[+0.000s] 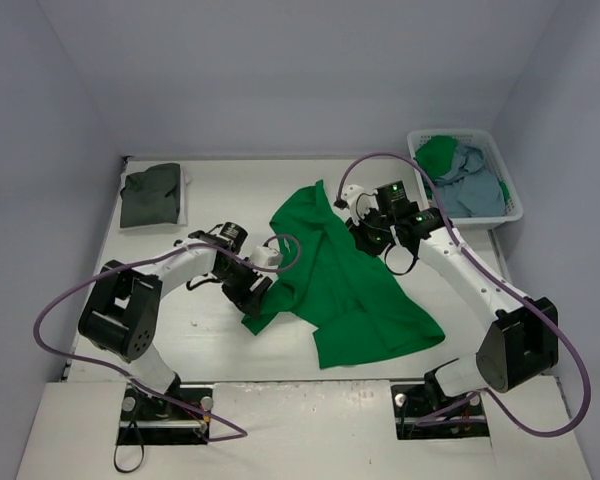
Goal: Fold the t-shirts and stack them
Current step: Flatten out the tshirt
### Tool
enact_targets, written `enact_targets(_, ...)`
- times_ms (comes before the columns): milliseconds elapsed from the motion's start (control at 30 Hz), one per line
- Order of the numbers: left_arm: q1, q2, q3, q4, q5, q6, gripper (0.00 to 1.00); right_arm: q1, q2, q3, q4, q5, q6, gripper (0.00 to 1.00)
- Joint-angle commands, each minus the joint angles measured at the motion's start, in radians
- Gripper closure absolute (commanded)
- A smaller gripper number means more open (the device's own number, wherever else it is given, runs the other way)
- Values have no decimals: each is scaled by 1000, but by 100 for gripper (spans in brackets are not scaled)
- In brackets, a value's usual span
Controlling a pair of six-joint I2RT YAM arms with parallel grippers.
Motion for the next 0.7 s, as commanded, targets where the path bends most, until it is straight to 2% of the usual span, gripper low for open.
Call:
enact_targets(0,1,8,62,-27,45,3,48,4,-50,27,5,-20,14,100)
enact_targets(33,1,14,63,-29,46,6,58,5,-51,24,5,-18,14,100)
enact_targets(100,3,14,65,-31,51,8,67,4,-56,13,5,-15,12,100)
enact_targets(133,1,12,63,-34,52,9,77,5,-56,10,5,-15,12,100)
enact_targets(267,4,12,83,-69,68,23,94,19,-70,4,-5,-17,-8,100)
enact_targets(367,12,2,111,-99,72,29,100,86,-94,-7,-31,-24,-46,100)
enact_targets(467,32,5,201,-159,74,53,100,186,-116,-47,-39,17,-91,99)
enact_targets(500,41,15,268,-175,75,55,100,276,-113,-68,-41,49,-95,96)
enact_targets(567,81,32,344,-217,92,55,100,374,-102,-93,-44,84,-97,87)
enact_targets(600,95,58,420,-233,101,54,100,460,-85,-113,-44,101,-98,87)
enact_targets(667,122,87,493,-270,123,44,100,510,-68,-133,-47,129,-108,86)
